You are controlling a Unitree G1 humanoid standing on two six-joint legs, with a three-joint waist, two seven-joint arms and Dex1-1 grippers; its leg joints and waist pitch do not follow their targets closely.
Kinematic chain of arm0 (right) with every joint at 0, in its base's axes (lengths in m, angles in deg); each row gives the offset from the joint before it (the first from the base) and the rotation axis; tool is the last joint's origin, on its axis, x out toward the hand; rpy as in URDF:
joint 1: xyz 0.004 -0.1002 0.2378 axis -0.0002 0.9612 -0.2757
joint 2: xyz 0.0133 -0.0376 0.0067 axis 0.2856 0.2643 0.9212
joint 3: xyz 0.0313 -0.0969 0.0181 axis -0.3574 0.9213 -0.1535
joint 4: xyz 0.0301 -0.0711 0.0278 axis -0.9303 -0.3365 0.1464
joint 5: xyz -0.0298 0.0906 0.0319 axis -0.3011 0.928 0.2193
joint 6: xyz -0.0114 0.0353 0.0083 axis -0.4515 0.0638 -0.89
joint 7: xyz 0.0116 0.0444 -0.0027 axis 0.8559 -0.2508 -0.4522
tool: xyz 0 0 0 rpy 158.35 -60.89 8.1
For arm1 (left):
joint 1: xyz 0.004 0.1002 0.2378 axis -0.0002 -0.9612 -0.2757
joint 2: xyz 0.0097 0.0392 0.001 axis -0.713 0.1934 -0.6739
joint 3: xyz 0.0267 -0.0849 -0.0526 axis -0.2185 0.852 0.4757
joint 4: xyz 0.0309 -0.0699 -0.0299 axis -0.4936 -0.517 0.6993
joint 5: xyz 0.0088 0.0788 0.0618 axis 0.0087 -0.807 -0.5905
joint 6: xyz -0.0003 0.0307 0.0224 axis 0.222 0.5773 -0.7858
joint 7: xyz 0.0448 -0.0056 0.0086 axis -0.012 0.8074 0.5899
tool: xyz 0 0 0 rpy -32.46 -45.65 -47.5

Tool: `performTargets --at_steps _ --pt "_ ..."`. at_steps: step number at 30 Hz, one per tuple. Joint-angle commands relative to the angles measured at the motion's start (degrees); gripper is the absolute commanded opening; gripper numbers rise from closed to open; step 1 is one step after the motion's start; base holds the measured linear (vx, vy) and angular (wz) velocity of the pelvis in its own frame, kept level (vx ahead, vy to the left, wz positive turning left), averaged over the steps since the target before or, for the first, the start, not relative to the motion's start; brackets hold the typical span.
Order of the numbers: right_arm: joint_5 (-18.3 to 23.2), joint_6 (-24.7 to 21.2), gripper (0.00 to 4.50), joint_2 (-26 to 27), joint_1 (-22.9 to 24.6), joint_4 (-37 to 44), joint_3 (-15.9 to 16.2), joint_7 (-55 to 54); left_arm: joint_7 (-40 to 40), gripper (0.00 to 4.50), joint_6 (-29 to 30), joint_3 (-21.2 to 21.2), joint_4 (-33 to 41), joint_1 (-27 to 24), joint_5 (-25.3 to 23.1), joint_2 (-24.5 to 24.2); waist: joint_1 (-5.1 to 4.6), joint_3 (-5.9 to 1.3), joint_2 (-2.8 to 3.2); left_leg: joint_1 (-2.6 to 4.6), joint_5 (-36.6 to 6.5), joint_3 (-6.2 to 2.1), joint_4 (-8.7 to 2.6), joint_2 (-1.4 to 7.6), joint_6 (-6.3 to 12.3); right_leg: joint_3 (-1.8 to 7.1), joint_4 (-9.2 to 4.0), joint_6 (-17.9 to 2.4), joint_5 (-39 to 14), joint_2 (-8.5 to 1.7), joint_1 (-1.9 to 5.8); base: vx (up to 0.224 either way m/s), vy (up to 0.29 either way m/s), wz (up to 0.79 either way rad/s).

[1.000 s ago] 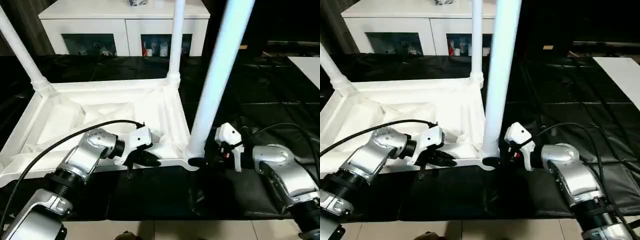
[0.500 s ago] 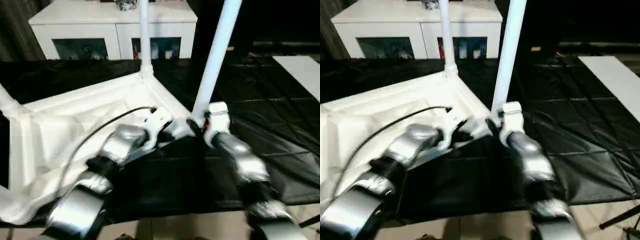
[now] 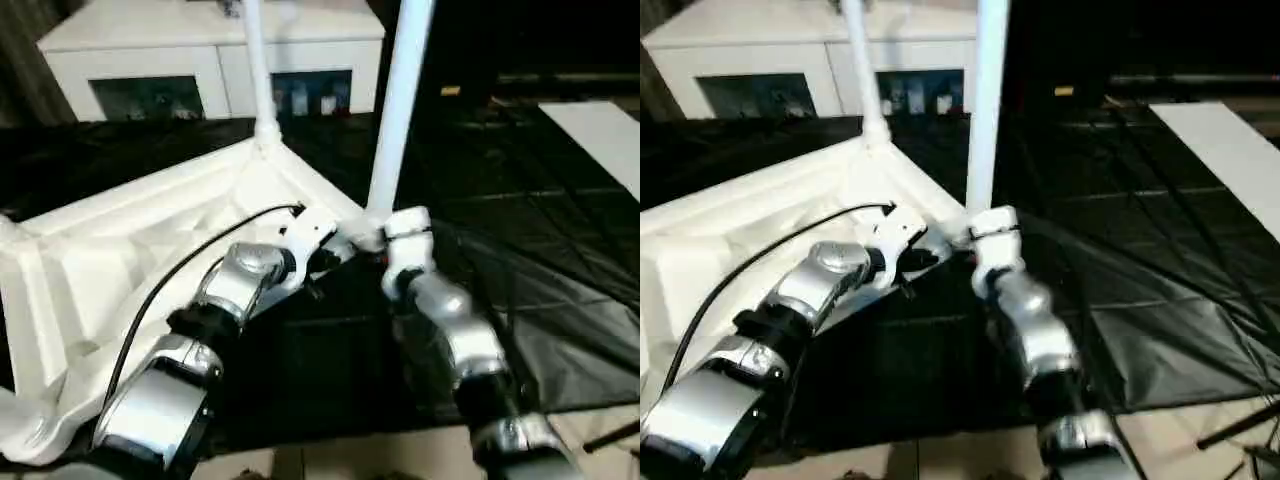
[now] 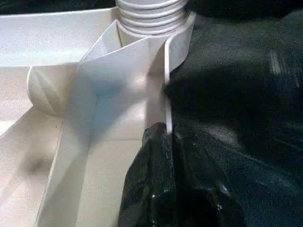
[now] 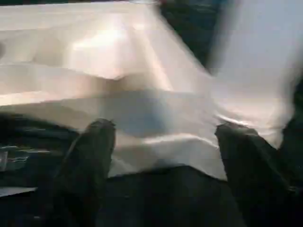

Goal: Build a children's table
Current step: Rotate leg to tighten

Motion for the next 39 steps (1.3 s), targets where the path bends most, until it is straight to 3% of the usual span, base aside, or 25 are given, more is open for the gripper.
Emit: performTargets --at_steps 1,3,5,6,7,9,10,12,16,20,27,34,39 --pt "1.00 -0.76 3.80 -2.60 0.64 4.51 -1.41 2.03 -3.08 0.00 -2.22 -0.95 1.90 -1.72 0.18 -1.11 0.47 -4.06 -0.61 0.78 -10.57 -2.25 -4.41 4.28 3.35 2.83 -4.61 -11.65 -12.88 -4.53 2.68 0.000 0.000 0.00" --pt "2.21 -2.52 4.24 -7.58 3.11 9.21 -1.50 8.18 -6.26 0.00 -2.92 -1.59 4.02 -3.13 0.25 -3.18 0.69 -4.16 -0.35 0.44 -8.28 -2.14 -4.17 4.11 4.92 2.76 -4.07 -13.03 -7.60 -4.46 3.02 0.000 0.000 0.00" --pt "2.86 -3.12 4.26 -11.90 4.77 11.82 -0.65 14.29 -10.21 0.00 -3.80 -2.20 6.75 -4.69 0.93 -4.99 0.92 -4.23 -0.32 0.43 -7.76 -2.20 -4.12 4.28 5.56 2.66 -3.92 -13.36 -5.91 -4.57 3.42 0.000 0.000 0.00" --pt "3.06 -3.08 4.37 -14.23 5.60 13.11 -0.02 17.42 -12.77 0.00 -4.09 -2.61 8.69 -5.69 1.49 -6.01 0.94 -4.30 -0.09 0.54 -7.44 -2.14 -4.03 4.33 5.61 2.73 -3.80 -13.71 -5.26 -4.61 3.27 0.000 0.000 0.00" --pt "3.35 -2.59 4.37 -17.81 6.79 15.07 1.08 22.16 -16.23 0.00 -4.07 -3.15 11.50 -7.09 2.45 -7.46 0.93 -4.22 -0.34 0.35 -7.44 -2.12 -4.00 4.21 6.05 2.64 -3.75 -14.21 -4.68 -4.56 3.54 0.000 0.000 0.00" --pt "5.02 -4.06 4.45 -21.94 8.28 18.08 1.68 27.67 -19.12 0.00 -3.58 -3.77 14.17 -8.47 2.97 -9.16 0.90 -4.13 -0.26 0.47 -8.48 -1.97 -3.96 4.34 6.59 2.76 -3.90 -14.66 -5.44 -4.71 3.36 0.000 0.000 0.00" --pt "6.34 -5.17 4.45 -24.07 9.08 20.08 1.38 30.32 -21.11 0.00 -3.49 -4.26 15.56 -9.23 3.27 -10.22 0.87 -4.06 -0.62 0.50 -9.21 -1.86 -3.96 4.31 6.81 2.71 -4.11 -14.74 -6.96 -4.63 3.29 0.000 0.000 0.00" --pt "7.98 -6.79 4.45 -26.72 9.95 22.41 0.64 33.24 -23.69 0.00 -3.34 -4.73 17.27 -10.18 3.87 -11.61 1.25 -3.84 -0.43 0.72 -10.58 -2.04 -4.17 4.62 6.15 2.69 -4.40 -14.05 -11.01 -4.75 3.10 0.000 0.000 0.00" --pt "10.08 -9.13 4.45 -31.53 10.94 24.70 -0.84 37.56 -30.71 0.00 -2.83 -6.24 21.86 -12.25 5.64 -14.92 1.61 -3.77 -0.25 1.20 -12.07 -2.08 -4.45 4.91 4.36 2.75 -4.54 -13.42 -13.81 -4.65 2.69 0.000 0.000 0.00" --pt "9.98 -8.67 4.45 -31.72 10.79 24.01 -0.31 38.80 -34.95 0.00 -2.09 -6.98 25.24 -13.32 6.96 -16.45 1.68 -3.74 -0.28 1.14 -12.82 -2.02 -4.52 4.74 3.26 2.78 -4.54 -13.23 -14.63 -4.76 2.59 0.000 0.000 0.00" --pt "9.84 -9.48 4.45 -30.24 9.44 22.39 3.79 41.00 -35.99 0.00 -1.10 -7.74 26.46 -12.56 6.68 -16.89 1.74 -3.88 -0.45 0.87 -10.57 -2.01 -4.28 4.53 3.67 2.67 -4.29 -13.35 -12.71 -4.69 2.79 0.000 0.000 0.00" --pt "10.32 -9.82 4.45 -28.77 8.43 20.71 4.76 43.22 -36.15 0.00 -1.00 -7.90 26.41 -12.28 6.37 -16.79 2.27 -4.18 0.18 1.04 -9.37 -1.99 -4.11 4.65 3.68 2.58 -3.83 -14.44 -8.80 -4.48 2.75 0.000 0.000 0.00" --pt "9.88 -9.23 4.29 -27.29 7.26 18.73 5.84 42.90 -36.17 0.00 -0.69 -8.18 26.45 -12.06 6.23 -16.64 2.77 -4.22 0.11 1.00 -9.29 -1.94 -4.04 4.58 3.42 2.56 -3.66 -14.97 -7.72 -4.59 2.92 0.000 0.000 0.00"
